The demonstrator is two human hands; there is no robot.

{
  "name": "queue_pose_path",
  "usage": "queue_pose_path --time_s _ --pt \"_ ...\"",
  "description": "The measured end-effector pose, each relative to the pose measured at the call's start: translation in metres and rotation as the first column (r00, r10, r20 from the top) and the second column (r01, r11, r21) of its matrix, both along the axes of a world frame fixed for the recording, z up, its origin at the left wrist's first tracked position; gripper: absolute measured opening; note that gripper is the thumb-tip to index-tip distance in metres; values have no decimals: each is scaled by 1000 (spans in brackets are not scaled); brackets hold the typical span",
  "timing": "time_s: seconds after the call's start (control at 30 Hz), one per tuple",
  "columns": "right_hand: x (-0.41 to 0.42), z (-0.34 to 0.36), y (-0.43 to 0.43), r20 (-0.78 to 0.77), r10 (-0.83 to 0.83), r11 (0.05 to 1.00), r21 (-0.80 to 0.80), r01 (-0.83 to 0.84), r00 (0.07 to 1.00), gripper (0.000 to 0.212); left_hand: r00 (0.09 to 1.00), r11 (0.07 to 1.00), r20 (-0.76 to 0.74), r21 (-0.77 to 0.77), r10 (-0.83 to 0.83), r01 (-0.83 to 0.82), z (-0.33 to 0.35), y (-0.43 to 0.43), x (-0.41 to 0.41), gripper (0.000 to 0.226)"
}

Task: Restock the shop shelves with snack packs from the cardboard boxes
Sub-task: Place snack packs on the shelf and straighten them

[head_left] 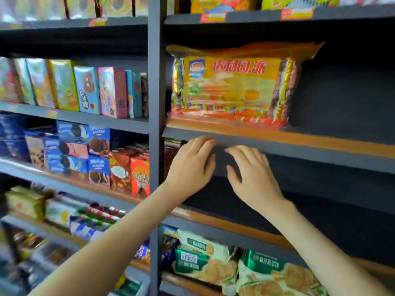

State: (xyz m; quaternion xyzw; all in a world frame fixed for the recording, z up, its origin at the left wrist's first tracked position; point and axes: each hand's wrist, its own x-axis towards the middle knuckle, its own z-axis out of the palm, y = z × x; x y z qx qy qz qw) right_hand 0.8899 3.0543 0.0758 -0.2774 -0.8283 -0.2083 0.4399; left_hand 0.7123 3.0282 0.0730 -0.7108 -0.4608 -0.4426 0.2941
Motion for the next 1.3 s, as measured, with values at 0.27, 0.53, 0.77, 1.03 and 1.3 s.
queue_pose_path --time_s 0.27,0.53,0.77,1.03,1.3 --pt "-99 -188 -43 137 330 850 -474 -231 934 35 949 831 79 -509 306 -225 -216 -131 -88 36" --pt "-217 -342 -111 358 568 554 -832 -22 742 50 749 283 -114 -880 652 -381 -385 -279 -196 37" --pt "-309 -505 -149 507 619 382 -862 333 600 59 719 91 -136 -959 682 -267 -555 -332 -278 38" --pt "-387 -751 -176 641 695 383 -714 586 326 80 761 -110 -332 -938 557 -329 -769 -353 -390 62" --pt "-445 -929 -185 725 684 729 -671 139 -84 90 812 -125 -362 -931 458 -344 -930 -356 -397 71"
